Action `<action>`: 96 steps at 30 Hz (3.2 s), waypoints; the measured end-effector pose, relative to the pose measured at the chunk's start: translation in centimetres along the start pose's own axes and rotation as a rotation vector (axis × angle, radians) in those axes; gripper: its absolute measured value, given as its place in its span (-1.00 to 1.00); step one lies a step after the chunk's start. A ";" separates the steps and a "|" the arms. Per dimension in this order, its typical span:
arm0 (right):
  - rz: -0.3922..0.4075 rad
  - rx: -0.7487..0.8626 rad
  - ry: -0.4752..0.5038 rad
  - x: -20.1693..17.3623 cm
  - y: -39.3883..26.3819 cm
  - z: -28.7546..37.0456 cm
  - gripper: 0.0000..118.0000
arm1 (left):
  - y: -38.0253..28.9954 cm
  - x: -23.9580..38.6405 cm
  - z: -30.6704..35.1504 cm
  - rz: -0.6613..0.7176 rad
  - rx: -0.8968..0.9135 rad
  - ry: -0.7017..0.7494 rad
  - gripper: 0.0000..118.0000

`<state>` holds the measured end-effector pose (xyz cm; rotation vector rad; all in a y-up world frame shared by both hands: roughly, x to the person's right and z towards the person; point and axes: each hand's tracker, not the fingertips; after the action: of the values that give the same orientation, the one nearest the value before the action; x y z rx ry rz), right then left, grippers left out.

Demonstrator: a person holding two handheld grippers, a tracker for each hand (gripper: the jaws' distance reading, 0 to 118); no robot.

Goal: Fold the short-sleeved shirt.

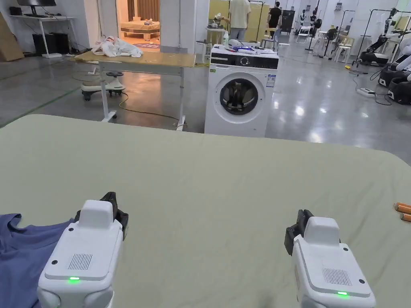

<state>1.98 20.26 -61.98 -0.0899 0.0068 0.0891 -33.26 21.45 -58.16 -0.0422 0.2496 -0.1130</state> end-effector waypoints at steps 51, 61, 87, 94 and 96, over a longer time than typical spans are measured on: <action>0.802 0.035 0.073 -2.3 1.4 -0.1 -0.94 | -0.4 1.2 -1.1 -0.753 0.003 -0.031 -1.00; -0.092 -0.084 0.019 0.7 0.9 -0.7 -0.95 | 1.5 -0.9 0.1 0.254 -0.038 -0.050 -1.00; -0.019 -0.119 0.072 -2.5 0.1 0.3 -0.96 | -0.7 -17.1 2.0 0.166 -0.547 0.052 -1.00; -0.003 -0.154 0.114 -4.4 -0.6 -0.3 -0.96 | -4.8 -26.1 1.3 0.200 -0.806 0.051 -1.00; 0.003 -0.166 0.125 -4.8 -1.0 -0.5 -0.96 | -6.0 -27.4 0.7 0.230 -0.847 0.036 -0.98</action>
<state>-2.75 18.85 -62.33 -0.2610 0.1249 0.0867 -60.08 18.71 -50.46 -0.8512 0.3218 0.2283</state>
